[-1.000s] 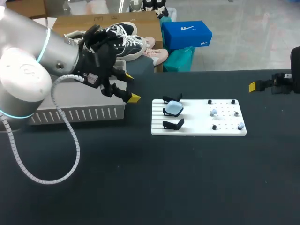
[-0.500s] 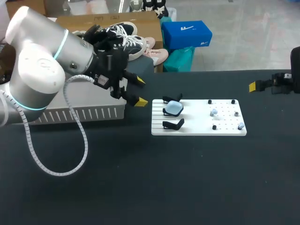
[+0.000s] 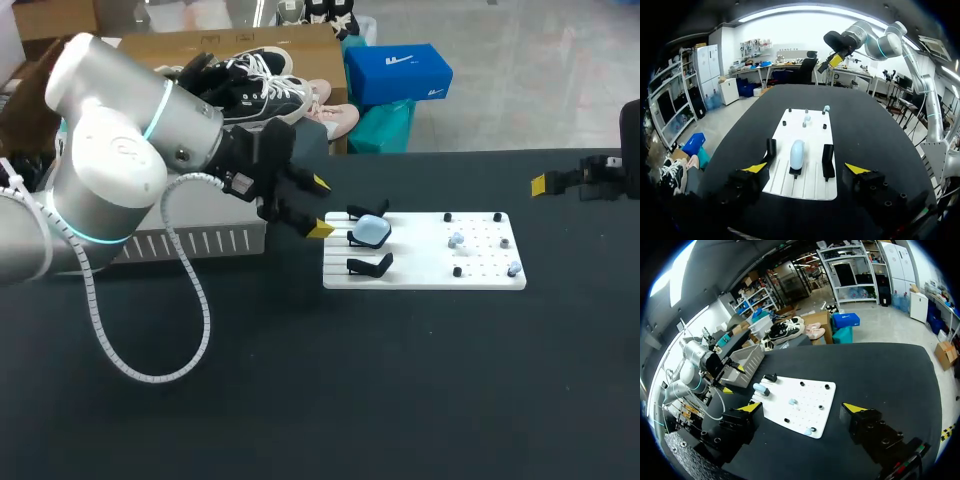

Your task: Pick up each earbud case from the left stands, insert the matching earbuds, close the lid, and place the case in the box.

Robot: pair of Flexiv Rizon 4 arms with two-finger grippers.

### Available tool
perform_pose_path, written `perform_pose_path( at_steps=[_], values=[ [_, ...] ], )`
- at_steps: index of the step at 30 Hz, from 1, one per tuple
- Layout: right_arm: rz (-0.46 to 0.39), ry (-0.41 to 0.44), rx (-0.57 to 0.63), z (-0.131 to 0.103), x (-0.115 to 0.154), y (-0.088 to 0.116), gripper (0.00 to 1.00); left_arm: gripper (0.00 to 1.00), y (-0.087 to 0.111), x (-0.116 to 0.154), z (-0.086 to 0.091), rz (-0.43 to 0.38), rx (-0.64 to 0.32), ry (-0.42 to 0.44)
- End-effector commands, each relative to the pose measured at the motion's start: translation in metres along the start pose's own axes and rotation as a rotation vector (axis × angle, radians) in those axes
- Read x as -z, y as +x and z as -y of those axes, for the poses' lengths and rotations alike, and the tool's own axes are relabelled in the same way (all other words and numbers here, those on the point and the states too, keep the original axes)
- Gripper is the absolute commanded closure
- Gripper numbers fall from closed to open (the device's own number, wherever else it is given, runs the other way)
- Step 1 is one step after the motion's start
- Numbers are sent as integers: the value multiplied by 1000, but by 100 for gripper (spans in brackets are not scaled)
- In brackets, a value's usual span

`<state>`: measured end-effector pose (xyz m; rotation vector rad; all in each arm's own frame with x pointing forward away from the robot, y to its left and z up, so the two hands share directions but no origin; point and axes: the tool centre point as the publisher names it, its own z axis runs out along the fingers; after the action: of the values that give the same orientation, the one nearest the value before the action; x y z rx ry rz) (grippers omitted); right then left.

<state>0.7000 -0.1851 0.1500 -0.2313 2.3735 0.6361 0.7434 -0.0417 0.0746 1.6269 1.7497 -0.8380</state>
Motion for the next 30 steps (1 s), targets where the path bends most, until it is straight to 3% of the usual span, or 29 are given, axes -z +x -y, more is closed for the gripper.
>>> perform_pose_path(
  at_steps=[1, 9, 30],
  values=[
    [0, 0, 0, 0, 0, 0, 0, 0, 1, -12, -12, -2, 8, 14],
    [0, 0, 0, 0, 0, 0, 0, 0, 2, -30, -9, -32, -27, 17],
    [0, 0, 0, 0, 0, 0, 0, 0, 6, -58, -22, -20, -43, 40]
  ],
)
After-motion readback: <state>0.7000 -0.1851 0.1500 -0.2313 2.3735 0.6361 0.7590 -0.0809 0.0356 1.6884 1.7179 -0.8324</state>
